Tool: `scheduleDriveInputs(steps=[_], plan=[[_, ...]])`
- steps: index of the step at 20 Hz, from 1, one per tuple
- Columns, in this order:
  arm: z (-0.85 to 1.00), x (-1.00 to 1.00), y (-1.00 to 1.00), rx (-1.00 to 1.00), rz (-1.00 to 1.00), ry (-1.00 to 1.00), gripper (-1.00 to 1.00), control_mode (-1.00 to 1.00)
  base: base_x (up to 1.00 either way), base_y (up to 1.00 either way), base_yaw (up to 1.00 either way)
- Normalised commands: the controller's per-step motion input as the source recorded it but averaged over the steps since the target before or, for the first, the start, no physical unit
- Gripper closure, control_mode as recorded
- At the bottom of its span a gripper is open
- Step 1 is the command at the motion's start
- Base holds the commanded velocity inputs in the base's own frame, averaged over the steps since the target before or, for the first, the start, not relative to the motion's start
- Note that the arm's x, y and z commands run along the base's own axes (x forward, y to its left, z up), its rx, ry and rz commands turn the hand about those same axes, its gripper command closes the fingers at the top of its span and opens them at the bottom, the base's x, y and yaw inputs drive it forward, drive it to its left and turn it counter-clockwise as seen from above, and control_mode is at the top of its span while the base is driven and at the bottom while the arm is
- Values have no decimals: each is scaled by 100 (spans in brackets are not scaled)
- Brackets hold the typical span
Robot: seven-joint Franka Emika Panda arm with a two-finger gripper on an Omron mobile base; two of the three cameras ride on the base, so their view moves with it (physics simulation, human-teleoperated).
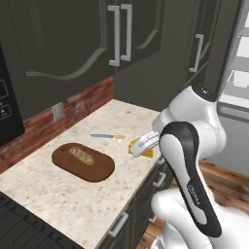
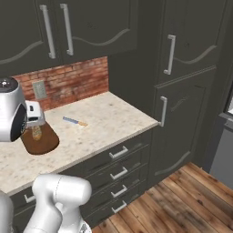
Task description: Retrieve the sausage and cheese from the fridge and place them on the cutting board on the counter.
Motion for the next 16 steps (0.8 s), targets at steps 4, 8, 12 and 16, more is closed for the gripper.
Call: scheduleDriveInputs(steps=[4, 8, 12, 16], plan=[[-53, 62, 37, -6, 0, 0, 100, -100, 0, 0, 0], [-34, 64, 28, 0, 0, 0, 100, -100, 0, 0, 0], [-34, 65, 22, 0, 0, 0, 100, -100, 0, 0, 0], [-37, 62, 24, 0, 0, 2, 100, -100, 0, 0, 0]])
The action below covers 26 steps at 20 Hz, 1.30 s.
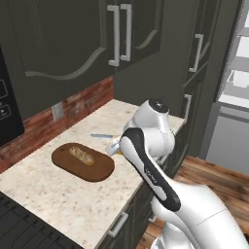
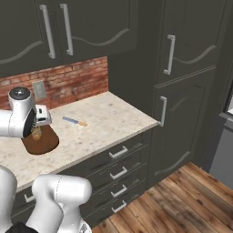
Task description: Retrieve the sausage and cheese from the fridge and place them on the cutting board on the counter.
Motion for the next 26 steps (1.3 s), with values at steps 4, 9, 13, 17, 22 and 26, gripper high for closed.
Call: scheduleDriveInputs(steps=[4, 9, 13, 17, 22, 26], plan=[[-36, 58, 25, -1, 0, 6, 100, -100, 0, 0, 0], [-41, 55, 22, -2, 0, 8, 100, -100, 0, 0, 0], [-43, 55, 8, -1, 0, 4, 100, -100, 0, 0, 0], [-33, 58, 0, 0, 0, 0, 100, -100, 0, 0, 0], [-45, 54, 20, -1, 0, 1, 100, -100, 0, 0, 0], [-44, 41, 34, 0, 0, 5, 100, -100, 0, 0, 0]])
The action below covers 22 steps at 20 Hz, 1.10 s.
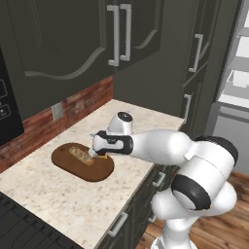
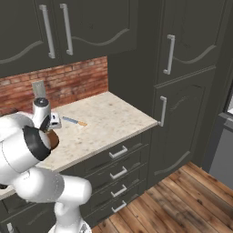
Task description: Retrieve the sausage and cheese from the fridge and place them on the cutting board on the counter.
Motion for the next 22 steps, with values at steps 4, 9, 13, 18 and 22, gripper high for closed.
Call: scheduleDriveInputs(steps=[4, 9, 13, 18, 22], plan=[[-34, 35, 19, 0, 0, 4, 100, -100, 0, 0, 0], [-30, 25, 10, 0, 0, 1, 100, -100, 0, 0, 0], [-45, 3, 40, 0, 0, 3, 100, -100, 0, 0, 0], [-37, -18, 62, 0, 0, 1, -100, -100, 0, 0, 0], [-19, -48, 51, 0, 2, 3, -100, -100, 0, 0, 0]])
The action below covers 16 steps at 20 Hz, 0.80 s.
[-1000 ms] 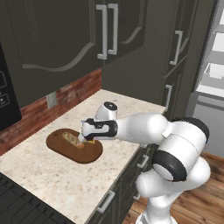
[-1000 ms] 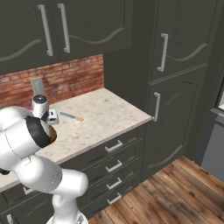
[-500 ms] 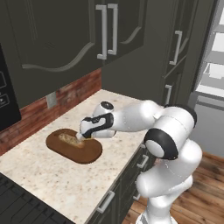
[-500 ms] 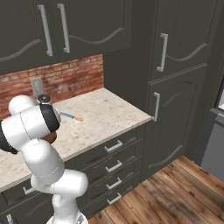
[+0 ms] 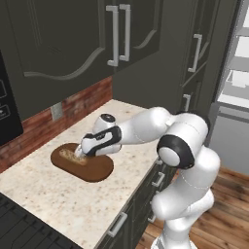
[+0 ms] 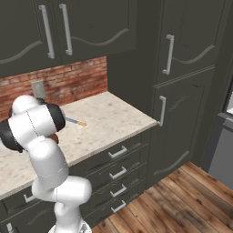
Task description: Retrieve the sausage and cheese from the fridge and place them on the cutting board on the counter.
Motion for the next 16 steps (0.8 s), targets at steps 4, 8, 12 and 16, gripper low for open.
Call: scheduleDriveInputs(steps=[4, 8, 12, 16], plan=[[-5, -47, 32, 0, 1, 3, -100, -100, 0, 0, 0], [32, -10, -6, 0, 0, 4, -100, -100, 0, 0, 0], [81, -26, -35, 0, 0, 17, -100, -100, 0, 0, 0], [81, -77, -59, 0, 0, 23, -100, -100, 0, 0, 0]])
